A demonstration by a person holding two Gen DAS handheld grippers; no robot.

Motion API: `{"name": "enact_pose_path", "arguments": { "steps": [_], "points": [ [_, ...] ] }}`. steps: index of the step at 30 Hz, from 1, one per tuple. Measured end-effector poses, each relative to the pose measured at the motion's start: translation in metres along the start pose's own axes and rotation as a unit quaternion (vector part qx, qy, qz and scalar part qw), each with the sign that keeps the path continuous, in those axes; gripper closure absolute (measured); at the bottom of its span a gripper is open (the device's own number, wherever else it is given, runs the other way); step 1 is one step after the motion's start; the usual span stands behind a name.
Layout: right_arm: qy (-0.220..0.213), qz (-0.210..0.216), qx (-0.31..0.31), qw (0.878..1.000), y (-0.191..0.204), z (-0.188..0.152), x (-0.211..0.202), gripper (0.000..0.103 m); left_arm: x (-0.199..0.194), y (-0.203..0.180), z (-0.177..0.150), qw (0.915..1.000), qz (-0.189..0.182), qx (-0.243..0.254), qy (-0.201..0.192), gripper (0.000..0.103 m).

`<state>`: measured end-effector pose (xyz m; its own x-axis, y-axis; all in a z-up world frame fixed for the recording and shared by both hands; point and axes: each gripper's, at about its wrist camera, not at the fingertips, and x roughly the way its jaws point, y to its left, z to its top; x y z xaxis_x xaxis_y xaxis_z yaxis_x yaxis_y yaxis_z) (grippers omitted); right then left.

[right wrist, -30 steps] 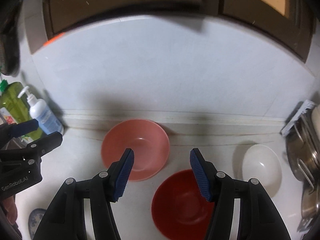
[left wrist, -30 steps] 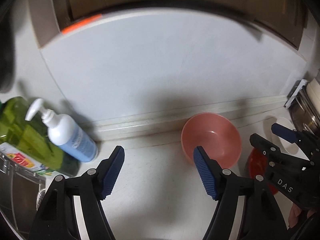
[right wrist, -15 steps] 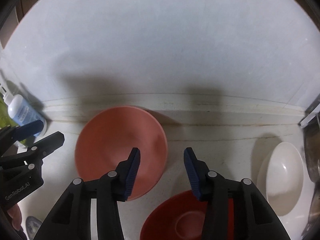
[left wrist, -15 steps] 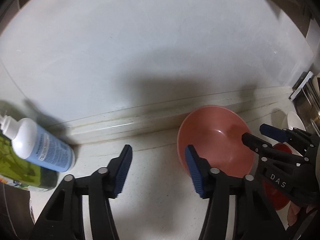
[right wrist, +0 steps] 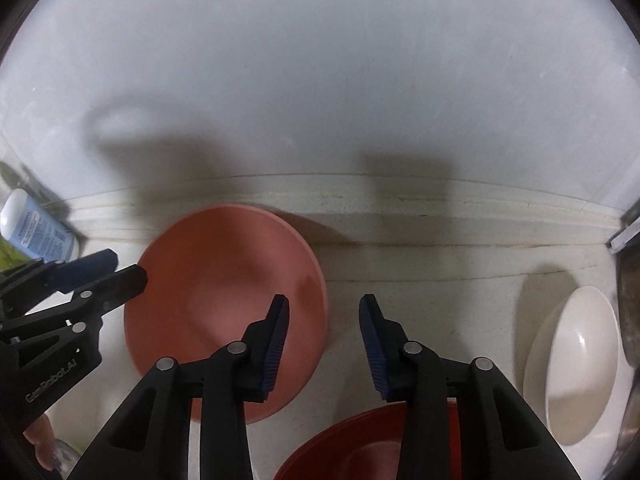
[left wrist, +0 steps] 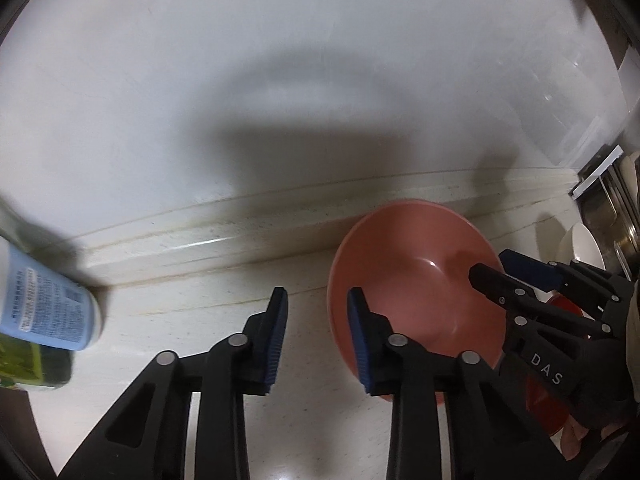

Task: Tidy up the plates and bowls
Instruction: 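Close both tools on the rim of the pink bowl, then carry the pink bowl with both tools toward the plate stack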

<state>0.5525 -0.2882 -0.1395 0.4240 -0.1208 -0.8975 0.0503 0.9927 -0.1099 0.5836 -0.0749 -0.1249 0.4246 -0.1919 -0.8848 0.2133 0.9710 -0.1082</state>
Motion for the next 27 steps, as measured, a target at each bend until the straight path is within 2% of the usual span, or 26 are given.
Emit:
{"name": "enact_pose_path", "arguments": {
  "steps": [3, 9, 16, 21, 27],
  "points": [
    [0.006, 0.001, 0.0, 1.0, -0.002, 0.001, 0.004, 0.073, 0.005, 0.0, 0.001, 0.9999, -0.012, -0.008, 0.009, 0.081],
    [0.014, 0.007, 0.001, 1.0, -0.003, 0.001, 0.01, 0.088, 0.011, 0.003, 0.001, 0.9993, -0.029, -0.015, 0.018, 0.096],
    [0.016, 0.009, 0.009, 1.0, -0.007, 0.001, 0.01, 0.095, 0.008, 0.003, 0.001, 0.9996, -0.022, -0.008, 0.017, 0.097],
    [0.018, 0.011, 0.013, 1.0, -0.006, 0.003, 0.009, 0.095, -0.006, -0.002, 0.003, 0.9999, -0.011, 0.0, 0.0, 0.097],
    [0.006, 0.016, 0.018, 1.0, -0.007, 0.004, -0.011, 0.095, -0.029, -0.002, -0.001, 0.9999, -0.002, 0.0, -0.01, 0.097]
  ]
}}
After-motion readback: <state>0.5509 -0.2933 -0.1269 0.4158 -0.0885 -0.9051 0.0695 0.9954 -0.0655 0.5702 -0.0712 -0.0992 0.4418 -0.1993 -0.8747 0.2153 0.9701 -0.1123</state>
